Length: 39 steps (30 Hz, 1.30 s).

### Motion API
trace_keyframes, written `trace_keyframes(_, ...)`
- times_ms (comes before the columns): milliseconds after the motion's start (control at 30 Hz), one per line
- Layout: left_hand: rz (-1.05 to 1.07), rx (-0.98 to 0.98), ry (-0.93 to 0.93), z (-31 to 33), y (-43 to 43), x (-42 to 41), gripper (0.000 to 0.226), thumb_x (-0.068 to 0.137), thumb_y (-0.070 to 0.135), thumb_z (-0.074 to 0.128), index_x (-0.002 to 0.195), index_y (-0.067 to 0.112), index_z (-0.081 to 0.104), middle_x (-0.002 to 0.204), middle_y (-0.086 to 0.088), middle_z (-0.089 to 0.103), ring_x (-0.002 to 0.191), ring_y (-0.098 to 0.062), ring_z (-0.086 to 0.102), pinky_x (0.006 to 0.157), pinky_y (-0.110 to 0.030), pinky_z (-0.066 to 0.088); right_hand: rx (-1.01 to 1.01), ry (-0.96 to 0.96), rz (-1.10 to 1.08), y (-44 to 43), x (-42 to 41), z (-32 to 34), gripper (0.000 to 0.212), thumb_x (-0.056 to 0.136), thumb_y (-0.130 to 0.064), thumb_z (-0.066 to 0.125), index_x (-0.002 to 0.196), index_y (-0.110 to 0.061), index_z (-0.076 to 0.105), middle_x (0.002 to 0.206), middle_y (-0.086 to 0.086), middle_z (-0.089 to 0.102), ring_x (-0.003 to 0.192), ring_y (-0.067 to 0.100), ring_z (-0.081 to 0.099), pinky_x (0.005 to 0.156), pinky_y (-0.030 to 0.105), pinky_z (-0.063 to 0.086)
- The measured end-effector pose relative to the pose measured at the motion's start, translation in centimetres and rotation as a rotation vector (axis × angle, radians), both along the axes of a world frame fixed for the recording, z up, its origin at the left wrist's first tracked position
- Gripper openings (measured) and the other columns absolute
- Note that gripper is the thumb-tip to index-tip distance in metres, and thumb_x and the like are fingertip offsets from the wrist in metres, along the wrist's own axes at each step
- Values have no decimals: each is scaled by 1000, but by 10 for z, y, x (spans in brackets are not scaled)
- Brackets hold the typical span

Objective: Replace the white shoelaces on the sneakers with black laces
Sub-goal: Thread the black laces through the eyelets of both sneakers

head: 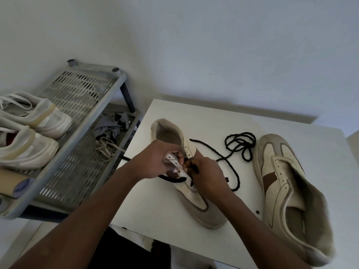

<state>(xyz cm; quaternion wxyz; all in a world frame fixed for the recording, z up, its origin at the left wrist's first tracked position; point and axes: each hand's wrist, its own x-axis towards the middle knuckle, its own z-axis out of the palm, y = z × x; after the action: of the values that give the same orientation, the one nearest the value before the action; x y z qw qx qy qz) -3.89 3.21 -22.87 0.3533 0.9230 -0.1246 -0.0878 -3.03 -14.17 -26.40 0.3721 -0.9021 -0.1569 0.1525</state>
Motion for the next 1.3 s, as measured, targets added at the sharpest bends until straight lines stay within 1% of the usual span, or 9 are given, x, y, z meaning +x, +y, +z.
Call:
trace_keyframes(133,26,4,-6,-1,-3,-2,32,67,-3,77,72,26,64,70,18,65,73,2,63,63,-4,40,7,-21,-51,5,-5,-5,19,91,-12,60,91,-24,74,57,-17,50,57,5,53,61,23,46)
trace_keyframes(233,47,7,-20,-2,-5,-3,35,66,-6,76,70,27,64,67,20,64,72,3,62,63,-4,40,-1,-26,-84,7,-7,-7,22,89,-8,60,92,-25,75,59,-19,51,60,8,53,62,24,46)
trace_keyframes(367,65,23,-26,-5,-6,-4,39,67,-7,75,69,29,62,67,21,62,74,3,62,65,-4,40,-14,-46,-91,9,-11,-6,26,88,-6,60,95,-25,76,79,-7,72,70,14,64,69,31,54)
trace_keyframes(500,80,44,-12,-6,-7,-2,34,67,-6,75,69,26,65,69,21,63,78,3,61,64,-4,42,-38,-73,-140,13,-16,-5,27,87,-8,59,100,-26,75,88,-3,74,83,15,66,76,31,53)
trace_keyframes(800,135,35,-1,-6,-8,-3,41,65,-5,77,66,33,63,71,18,66,76,3,62,64,-3,41,14,-35,-212,12,-18,-1,18,90,-14,60,90,-24,76,84,-3,73,77,14,64,69,28,50)
trace_keyframes(967,91,24,18,-1,-5,-1,35,65,-1,79,69,30,64,72,12,68,73,-4,63,62,-8,42,141,64,-203,5,-10,5,17,88,-11,63,87,-20,77,60,-14,59,54,2,52,58,19,45)
trace_keyframes(1033,62,8,29,3,-2,-1,30,65,2,80,72,27,65,72,10,68,73,-6,63,62,-8,42,116,63,-142,4,-10,8,19,89,-11,60,89,-19,78,62,-11,58,52,2,51,54,15,41)
trace_keyframes(1167,44,-2,32,4,1,-2,35,65,5,83,74,32,63,74,11,68,73,-4,62,63,-8,42,98,71,-40,0,-6,14,19,92,-15,58,94,-18,76,67,-7,60,54,7,50,58,23,45)
trace_keyframes(1300,45,-5,8,1,3,1,26,65,2,81,78,21,68,77,8,68,75,-8,63,66,-14,47,65,50,24,-1,-7,18,17,85,-30,69,101,-24,73,80,-5,64,63,3,53,56,17,39)
